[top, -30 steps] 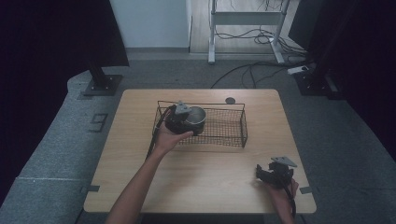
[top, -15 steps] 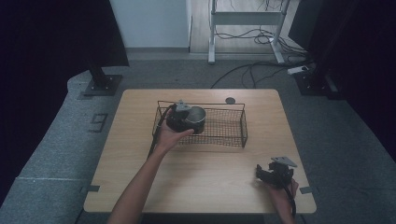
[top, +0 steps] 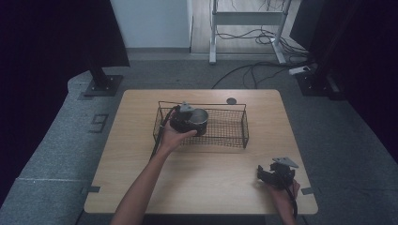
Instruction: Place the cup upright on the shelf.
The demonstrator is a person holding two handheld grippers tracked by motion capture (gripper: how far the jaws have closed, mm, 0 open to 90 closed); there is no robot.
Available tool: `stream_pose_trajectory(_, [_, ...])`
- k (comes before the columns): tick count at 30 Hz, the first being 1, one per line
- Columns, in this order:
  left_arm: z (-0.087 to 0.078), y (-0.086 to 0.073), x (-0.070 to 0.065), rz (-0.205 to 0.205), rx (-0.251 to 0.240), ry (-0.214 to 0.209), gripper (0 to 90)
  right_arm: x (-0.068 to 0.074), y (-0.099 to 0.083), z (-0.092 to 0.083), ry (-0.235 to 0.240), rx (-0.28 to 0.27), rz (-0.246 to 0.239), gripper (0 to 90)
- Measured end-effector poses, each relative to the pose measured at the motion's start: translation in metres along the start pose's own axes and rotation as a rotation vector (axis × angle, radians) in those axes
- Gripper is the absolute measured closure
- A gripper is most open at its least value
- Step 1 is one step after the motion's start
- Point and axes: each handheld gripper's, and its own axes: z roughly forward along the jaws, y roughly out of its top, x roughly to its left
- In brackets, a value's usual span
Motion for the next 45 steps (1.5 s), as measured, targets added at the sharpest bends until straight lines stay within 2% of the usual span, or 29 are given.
stream_pose_trajectory(15, [0.013, -0.004, 0.007, -0.026, 0.036, 0.011, 19.1, 0.0, 0.0, 0.0, 0.0, 0.0, 0.0, 13.8])
stream_pose_trajectory(26, [0.022, -0.008, 0.008, -0.024, 0.069, 0.019, 19.1, 0.0, 0.0, 0.0, 0.0, 0.0, 0.0, 13.8])
stream_pose_trajectory(33, [0.028, -0.011, 0.011, -0.051, 0.081, 0.022, 19.1, 0.0, 0.0, 0.0, 0.0, 0.0, -0.001, 13.8])
stream_pose_trajectory(45, [0.034, -0.012, 0.01, -0.052, 0.107, 0.032, 19.0, 0.0, 0.0, 0.0, 0.0, 0.0, 0.0, 13.8])
